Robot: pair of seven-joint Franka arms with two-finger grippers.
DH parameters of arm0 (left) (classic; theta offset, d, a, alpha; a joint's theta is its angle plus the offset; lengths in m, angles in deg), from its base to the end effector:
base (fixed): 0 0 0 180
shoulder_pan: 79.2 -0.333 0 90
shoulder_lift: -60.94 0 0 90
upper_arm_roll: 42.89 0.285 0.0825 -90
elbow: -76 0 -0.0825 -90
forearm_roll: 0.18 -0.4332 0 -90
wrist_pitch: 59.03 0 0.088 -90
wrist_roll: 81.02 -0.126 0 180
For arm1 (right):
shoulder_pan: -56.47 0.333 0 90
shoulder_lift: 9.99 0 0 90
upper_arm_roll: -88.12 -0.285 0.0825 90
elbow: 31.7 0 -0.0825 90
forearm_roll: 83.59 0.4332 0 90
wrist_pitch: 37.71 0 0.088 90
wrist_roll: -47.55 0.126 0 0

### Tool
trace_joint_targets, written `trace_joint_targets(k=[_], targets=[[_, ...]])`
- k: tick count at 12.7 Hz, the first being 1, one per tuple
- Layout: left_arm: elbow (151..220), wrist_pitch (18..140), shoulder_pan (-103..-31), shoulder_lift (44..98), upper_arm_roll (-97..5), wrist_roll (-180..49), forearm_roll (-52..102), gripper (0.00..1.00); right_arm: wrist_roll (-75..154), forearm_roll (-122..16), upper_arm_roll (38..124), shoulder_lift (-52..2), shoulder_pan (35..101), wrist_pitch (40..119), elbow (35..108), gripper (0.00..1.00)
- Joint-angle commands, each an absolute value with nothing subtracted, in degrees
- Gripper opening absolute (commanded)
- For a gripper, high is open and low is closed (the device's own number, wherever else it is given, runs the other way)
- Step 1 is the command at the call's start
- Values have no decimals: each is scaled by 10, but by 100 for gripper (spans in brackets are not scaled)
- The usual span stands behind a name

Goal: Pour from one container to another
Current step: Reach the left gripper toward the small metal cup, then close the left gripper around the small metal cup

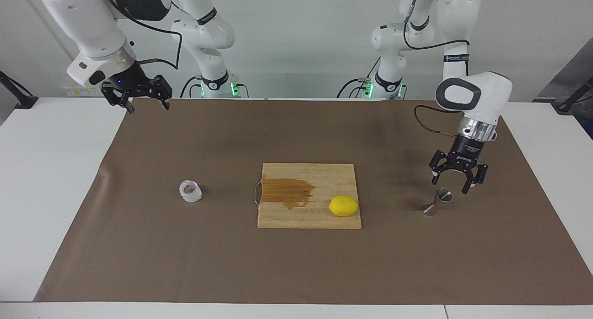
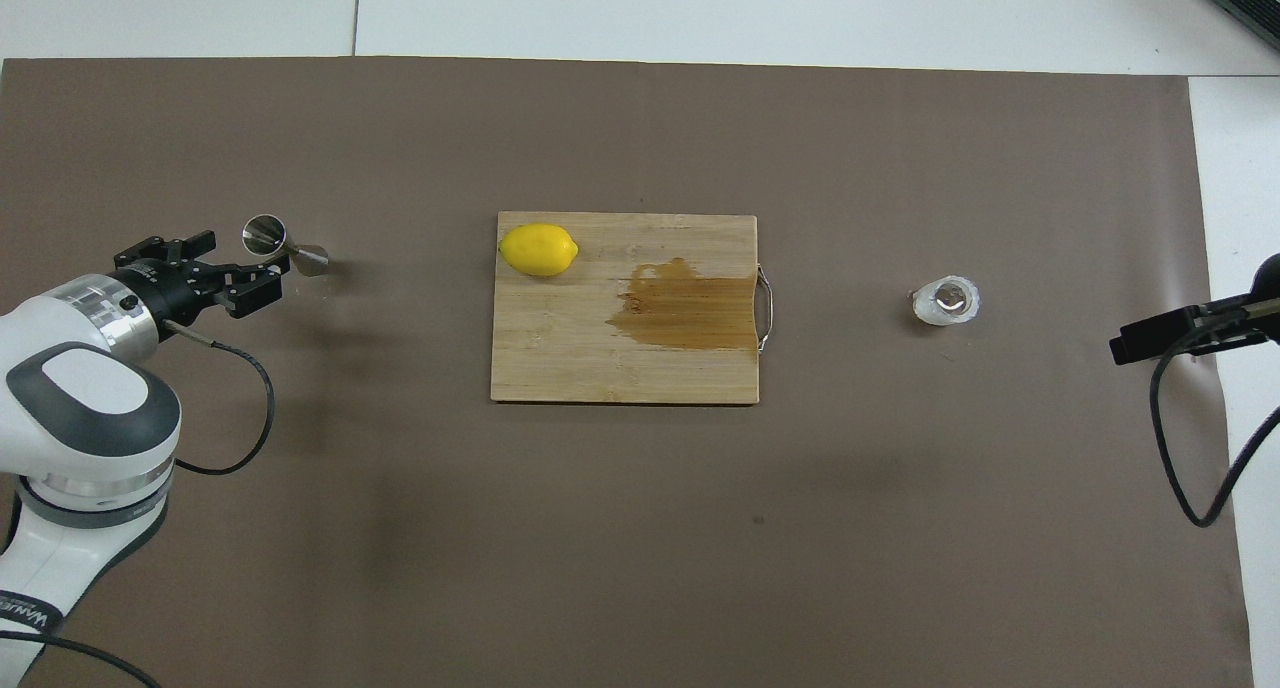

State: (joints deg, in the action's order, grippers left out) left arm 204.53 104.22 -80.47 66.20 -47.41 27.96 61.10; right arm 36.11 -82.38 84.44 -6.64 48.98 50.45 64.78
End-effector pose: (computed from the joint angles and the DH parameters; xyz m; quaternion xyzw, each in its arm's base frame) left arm 0.6009 0.0079 0.2845 0.1545 0.9254 -0.1023 0.3305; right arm 0.5785 -0.0351 0.5479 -0.9968 -0.0662 0.0419 0.0144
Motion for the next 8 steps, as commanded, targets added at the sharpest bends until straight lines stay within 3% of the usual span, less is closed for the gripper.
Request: trace_joint_targets(k=[1, 8], targets=[[2048, 1071, -783, 663, -470, 288, 637, 100, 369, -812, 843, -61, 484, 497, 647, 100], [2042, 1115, -760, 684, -470, 288, 650, 100, 369, -812, 843, -61, 484, 497, 647, 100]])
